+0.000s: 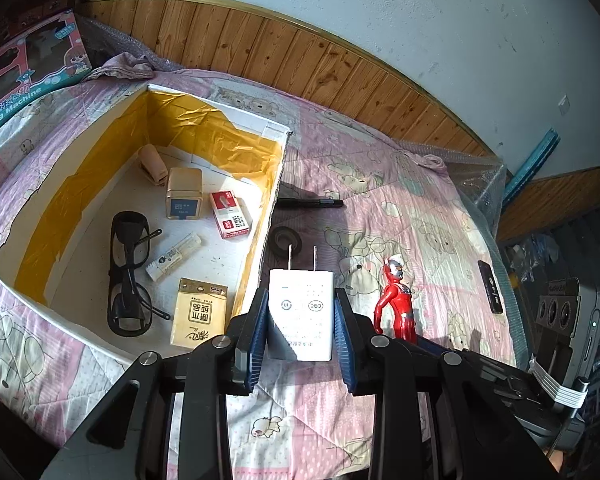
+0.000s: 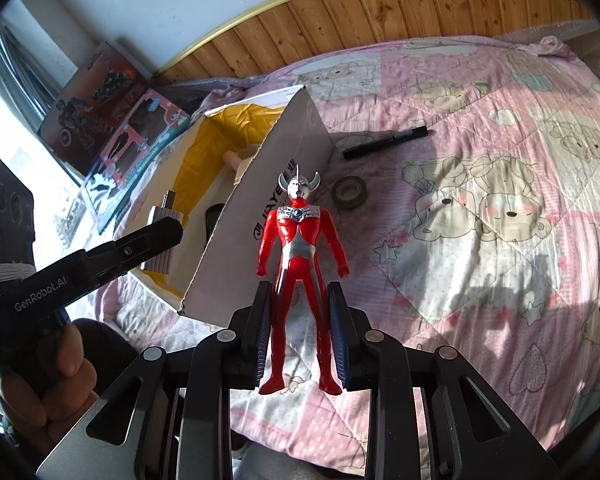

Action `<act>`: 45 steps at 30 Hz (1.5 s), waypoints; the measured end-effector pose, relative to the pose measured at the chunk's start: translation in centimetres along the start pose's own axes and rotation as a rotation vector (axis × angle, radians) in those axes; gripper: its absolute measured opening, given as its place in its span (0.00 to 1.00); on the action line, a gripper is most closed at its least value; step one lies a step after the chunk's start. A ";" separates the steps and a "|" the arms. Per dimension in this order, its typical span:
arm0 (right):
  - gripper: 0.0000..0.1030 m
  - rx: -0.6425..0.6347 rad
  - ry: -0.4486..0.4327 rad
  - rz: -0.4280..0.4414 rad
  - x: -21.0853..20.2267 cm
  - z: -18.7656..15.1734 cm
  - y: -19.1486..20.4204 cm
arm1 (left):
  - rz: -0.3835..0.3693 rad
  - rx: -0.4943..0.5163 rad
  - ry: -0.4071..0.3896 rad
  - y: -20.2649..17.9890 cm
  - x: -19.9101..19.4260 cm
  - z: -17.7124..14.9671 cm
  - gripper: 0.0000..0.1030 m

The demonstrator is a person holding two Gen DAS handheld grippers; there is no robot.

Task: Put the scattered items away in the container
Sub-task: 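Carry the charger plug and red figure toward the yellow-lined box with both tools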

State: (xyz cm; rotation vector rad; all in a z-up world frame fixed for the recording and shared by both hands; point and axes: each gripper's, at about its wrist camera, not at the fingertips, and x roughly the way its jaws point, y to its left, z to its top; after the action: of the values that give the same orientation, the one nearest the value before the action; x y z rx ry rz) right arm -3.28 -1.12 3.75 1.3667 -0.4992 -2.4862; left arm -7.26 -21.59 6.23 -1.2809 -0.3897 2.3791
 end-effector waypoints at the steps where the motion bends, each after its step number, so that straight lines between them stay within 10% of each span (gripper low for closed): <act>1: 0.27 -0.003 0.000 0.001 0.0 0.1 0.2 | 0.001 -0.003 -0.004 0.2 -0.1 0.1 0.31; 45: 0.27 -0.201 0.016 0.057 2.6 4.2 10.9 | 0.083 -0.089 -0.105 8.2 -4.4 3.7 0.31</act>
State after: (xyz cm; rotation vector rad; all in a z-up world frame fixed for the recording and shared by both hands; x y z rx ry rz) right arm -7.59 -11.29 8.38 1.2748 -0.2717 -2.4039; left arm -9.97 -31.10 7.90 -1.2361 -0.4881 2.5325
